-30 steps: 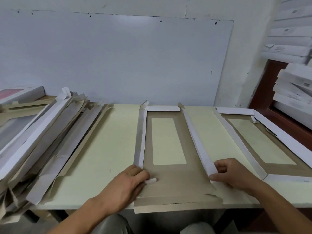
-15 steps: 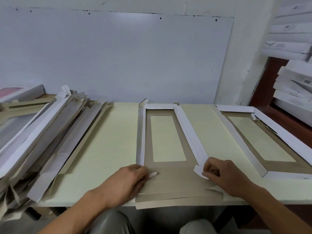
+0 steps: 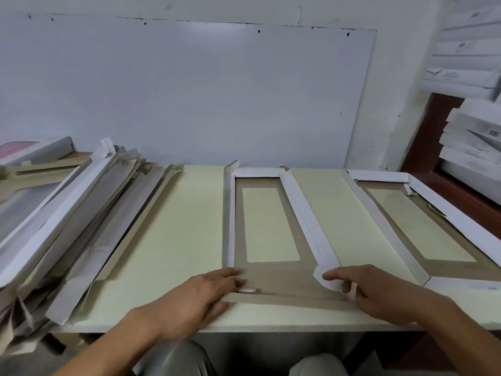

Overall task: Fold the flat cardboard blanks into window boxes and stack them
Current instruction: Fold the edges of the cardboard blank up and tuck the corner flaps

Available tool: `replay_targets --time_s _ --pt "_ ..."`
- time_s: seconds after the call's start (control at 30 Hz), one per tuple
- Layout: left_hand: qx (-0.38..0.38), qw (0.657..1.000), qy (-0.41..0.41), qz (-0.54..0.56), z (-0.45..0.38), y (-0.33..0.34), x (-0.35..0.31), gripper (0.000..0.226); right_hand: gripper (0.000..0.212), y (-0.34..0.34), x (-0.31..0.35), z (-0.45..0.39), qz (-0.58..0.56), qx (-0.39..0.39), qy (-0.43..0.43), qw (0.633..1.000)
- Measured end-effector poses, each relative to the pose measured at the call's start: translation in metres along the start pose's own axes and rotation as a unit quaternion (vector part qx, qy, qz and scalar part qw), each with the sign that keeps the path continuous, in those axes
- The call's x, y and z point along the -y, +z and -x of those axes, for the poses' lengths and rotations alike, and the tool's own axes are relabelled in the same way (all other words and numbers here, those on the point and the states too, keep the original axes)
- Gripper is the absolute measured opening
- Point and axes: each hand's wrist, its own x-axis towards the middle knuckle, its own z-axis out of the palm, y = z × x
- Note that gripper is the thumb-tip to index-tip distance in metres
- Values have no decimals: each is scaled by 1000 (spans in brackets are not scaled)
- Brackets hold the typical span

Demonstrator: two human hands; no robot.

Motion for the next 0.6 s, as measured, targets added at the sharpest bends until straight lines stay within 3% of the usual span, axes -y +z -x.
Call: replay_targets --time_s 0.13,0.27,0.33,0.4,0.6 --pt "-87 994 -66 7 -5 8 -4 24 70 -11 3 0 9 61 -4 998" --pt "-164 979 -113 38 -13 15 -9 16 18 -8 4 -7 -11 3 -38 999" --pt "-200 971 -124 36 -18 14 -11 15 27 -2 4 -13 -33 -46 -35 998" --pt "-209 966 -149 43 -23 13 -12 15 29 4 6 -19 -62 -95 -18 993" --pt "-154 966 -207 -19 -44 10 -7 29 9 17 10 -38 -82 -169 15 982"
